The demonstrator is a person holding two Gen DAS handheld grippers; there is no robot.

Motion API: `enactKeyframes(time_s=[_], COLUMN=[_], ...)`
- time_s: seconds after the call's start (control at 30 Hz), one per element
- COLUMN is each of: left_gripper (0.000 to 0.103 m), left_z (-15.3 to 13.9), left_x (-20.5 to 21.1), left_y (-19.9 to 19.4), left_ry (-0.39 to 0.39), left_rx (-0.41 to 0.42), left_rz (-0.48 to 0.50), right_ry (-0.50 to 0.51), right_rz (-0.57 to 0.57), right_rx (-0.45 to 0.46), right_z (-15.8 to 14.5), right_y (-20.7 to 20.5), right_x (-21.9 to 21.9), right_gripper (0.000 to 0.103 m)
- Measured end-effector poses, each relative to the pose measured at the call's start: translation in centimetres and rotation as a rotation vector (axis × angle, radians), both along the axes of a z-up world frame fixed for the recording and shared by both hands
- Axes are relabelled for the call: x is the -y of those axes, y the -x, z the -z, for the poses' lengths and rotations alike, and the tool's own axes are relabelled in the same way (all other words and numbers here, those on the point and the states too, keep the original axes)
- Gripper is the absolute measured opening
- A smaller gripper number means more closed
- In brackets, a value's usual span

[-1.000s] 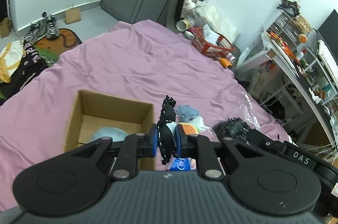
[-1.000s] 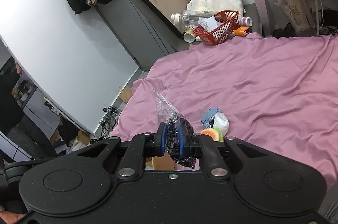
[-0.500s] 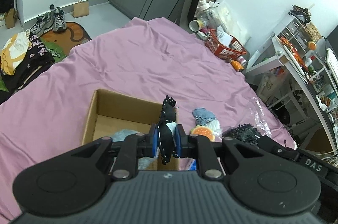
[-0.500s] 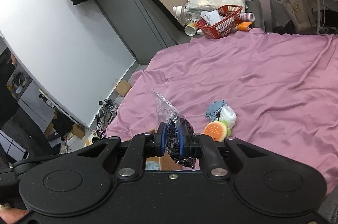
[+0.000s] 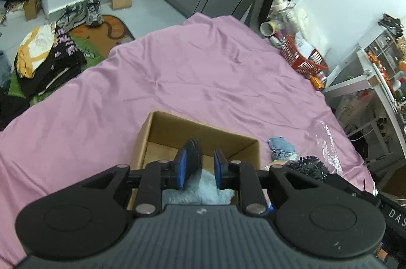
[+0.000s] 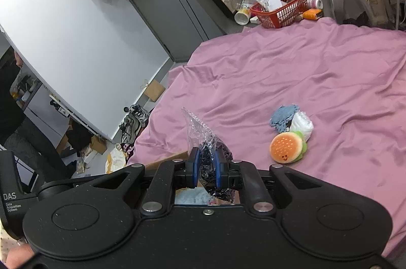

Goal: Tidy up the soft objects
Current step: 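Carry the bagged black plush with the left tool over the box, then open the left tool to release the bagged plush into the box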

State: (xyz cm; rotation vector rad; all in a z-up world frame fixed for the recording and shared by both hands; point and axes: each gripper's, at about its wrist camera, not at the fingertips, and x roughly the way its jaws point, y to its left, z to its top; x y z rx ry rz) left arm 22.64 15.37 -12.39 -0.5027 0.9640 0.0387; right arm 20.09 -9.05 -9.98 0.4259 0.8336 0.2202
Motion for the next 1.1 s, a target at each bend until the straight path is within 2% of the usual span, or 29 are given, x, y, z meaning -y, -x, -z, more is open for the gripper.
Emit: enactKeyframes(time_s=[0.37, 0.47, 0.5, 0.57, 0.83, 0.93, 1.1], left_gripper=[0.03, 0.038, 0.041, 0.047, 0.057, 0.06, 0.066], left_z=[0.5, 0.3, 0.3, 0.2, -0.4, -0.9, -1.8], left_x=[0.2, 0.3, 0.3, 0.5, 1.5, 2.3, 4.4], left_y=[-1.3, -1.6, -1.7, -1.8, -1.8, -1.6, -1.2], left_ry=[-0.014, -0.03, -0.038, -0.062, -0.079, -0.088, -0.096], left_rx=[-0.025, -0.026, -0.027, -0.038, -0.048, -0.043, -0.026], left_rz=[0.029, 0.027, 0.027, 0.026, 0.035, 0.043, 0.075], right_ry=[-0.016, -0.01, -0.005, -0.014, -0.008, 0.015, 0.02], right_rz=[-0.007, -0.018, -0.019, -0.022, -0.011, -0.017, 0.004], right_rx=[-0.03, -0.04, -0.046, -0.049, -0.071, -0.062, -0.061], right_z=[1.4, 1.8, 1.9, 2.0, 1.8, 1.4, 0.9], right_y=[-1.6, -2.1, -2.3, -2.2, -1.8, -1.1, -0.3], right_x=[-3.1, -4.0, -4.1, -3.9, -1.7, -0.8, 1.3], right_gripper=[0.013, 0.024, 0.032, 0.037, 0.042, 0.047, 0.048])
